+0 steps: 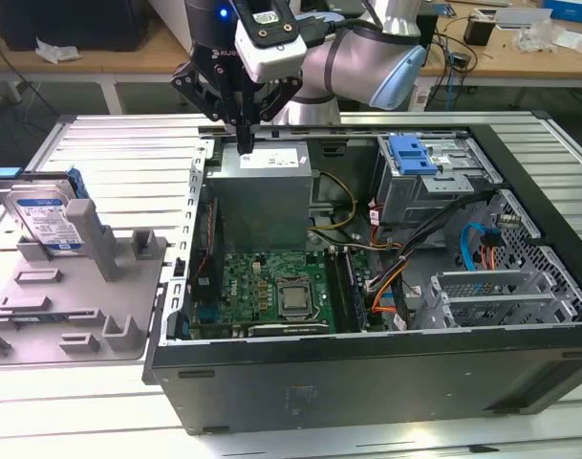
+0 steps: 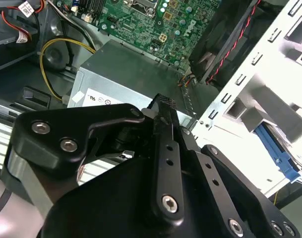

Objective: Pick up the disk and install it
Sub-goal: 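Reach for the disk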

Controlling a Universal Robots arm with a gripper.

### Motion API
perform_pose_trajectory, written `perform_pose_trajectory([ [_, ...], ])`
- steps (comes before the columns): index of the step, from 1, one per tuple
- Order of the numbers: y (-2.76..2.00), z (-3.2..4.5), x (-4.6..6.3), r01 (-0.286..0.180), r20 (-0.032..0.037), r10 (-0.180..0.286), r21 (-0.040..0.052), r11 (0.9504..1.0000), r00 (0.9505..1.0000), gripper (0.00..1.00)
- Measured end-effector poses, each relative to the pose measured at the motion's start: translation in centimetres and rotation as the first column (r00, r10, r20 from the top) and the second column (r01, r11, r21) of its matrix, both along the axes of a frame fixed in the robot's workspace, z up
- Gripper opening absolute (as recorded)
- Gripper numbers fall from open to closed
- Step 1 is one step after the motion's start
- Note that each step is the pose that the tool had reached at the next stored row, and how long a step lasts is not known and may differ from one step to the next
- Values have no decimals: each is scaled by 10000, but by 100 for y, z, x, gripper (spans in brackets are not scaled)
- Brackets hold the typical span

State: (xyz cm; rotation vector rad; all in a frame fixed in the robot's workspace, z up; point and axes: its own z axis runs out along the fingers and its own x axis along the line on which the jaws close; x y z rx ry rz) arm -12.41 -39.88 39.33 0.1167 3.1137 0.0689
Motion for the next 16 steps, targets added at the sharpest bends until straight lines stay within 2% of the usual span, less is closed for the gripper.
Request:
perform_pose_trajectory([
  [16,50,-13,-596,-2,0,2,-1,10000,10000,11],
])
